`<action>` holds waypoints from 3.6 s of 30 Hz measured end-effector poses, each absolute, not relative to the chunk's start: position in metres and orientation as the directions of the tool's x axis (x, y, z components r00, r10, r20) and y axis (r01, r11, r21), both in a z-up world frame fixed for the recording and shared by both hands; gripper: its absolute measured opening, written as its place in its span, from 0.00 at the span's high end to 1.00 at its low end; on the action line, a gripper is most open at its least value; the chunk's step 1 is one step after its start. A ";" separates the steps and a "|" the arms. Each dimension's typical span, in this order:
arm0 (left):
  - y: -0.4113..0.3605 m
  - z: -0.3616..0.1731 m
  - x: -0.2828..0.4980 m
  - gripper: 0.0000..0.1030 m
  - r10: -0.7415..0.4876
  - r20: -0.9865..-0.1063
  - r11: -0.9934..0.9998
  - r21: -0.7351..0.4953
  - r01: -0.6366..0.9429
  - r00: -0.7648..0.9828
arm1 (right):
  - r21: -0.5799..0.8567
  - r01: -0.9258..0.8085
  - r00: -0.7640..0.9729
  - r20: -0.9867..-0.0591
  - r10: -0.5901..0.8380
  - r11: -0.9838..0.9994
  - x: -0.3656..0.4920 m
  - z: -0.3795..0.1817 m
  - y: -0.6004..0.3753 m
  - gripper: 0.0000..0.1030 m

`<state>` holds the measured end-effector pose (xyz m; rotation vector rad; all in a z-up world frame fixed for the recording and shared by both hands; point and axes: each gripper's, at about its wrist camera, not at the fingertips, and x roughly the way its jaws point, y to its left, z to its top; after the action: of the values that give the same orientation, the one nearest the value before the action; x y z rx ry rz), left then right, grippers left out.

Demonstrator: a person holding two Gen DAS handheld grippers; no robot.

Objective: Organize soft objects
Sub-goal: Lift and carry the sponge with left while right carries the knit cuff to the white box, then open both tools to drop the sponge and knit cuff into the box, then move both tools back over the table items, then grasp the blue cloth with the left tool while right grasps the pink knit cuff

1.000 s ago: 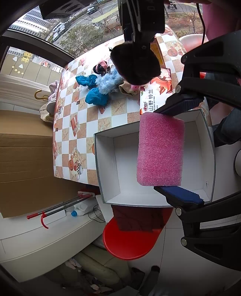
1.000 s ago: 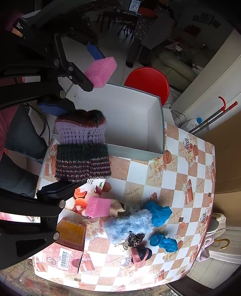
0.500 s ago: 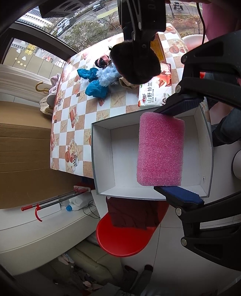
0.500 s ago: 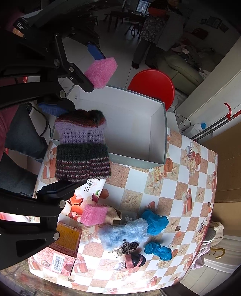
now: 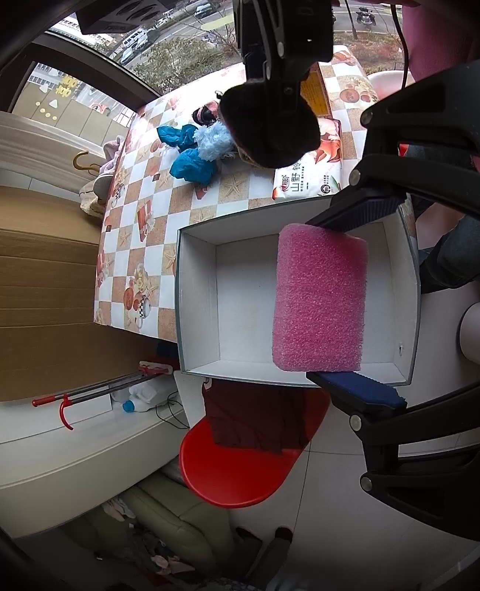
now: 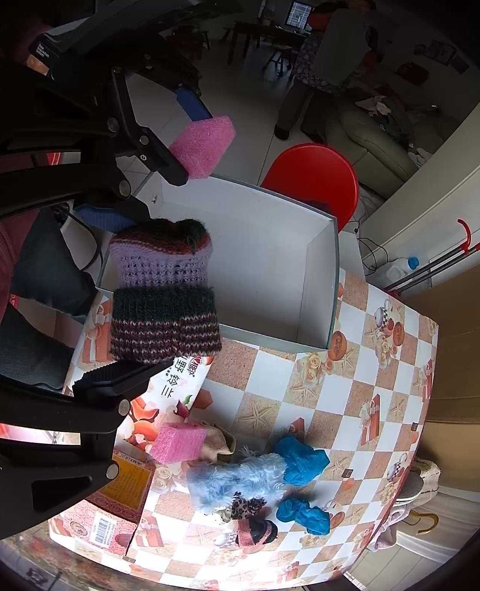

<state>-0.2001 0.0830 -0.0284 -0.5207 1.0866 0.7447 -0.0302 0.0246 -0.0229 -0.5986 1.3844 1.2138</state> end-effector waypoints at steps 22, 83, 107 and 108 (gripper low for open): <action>0.087 -0.037 -0.212 0.29 0.263 -0.933 0.621 -0.030 -0.783 0.245 | 0.316 -0.904 -0.245 -0.935 0.256 0.288 -0.045 -0.028 0.034 0.41; 0.088 -0.043 -0.070 0.00 0.028 -0.930 0.709 -0.240 -0.663 0.367 | 0.288 -0.470 -0.094 -0.956 0.277 0.834 0.231 -0.035 -0.139 0.01; 0.144 -0.200 0.194 0.00 -0.124 -0.989 0.719 -0.148 -0.679 0.085 | 0.185 -0.712 -0.128 -0.983 0.134 0.678 0.316 -0.203 -0.024 0.01; 0.144 -0.205 0.197 0.00 -0.124 -0.990 0.723 -0.140 -0.676 0.072 | 0.185 -0.716 -0.127 -0.983 0.135 0.673 0.317 -0.207 -0.020 0.01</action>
<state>0.1967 0.1438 -0.2046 -0.6974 1.4652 0.4695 0.3173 -0.0205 -0.2068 -0.4990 1.5350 0.7831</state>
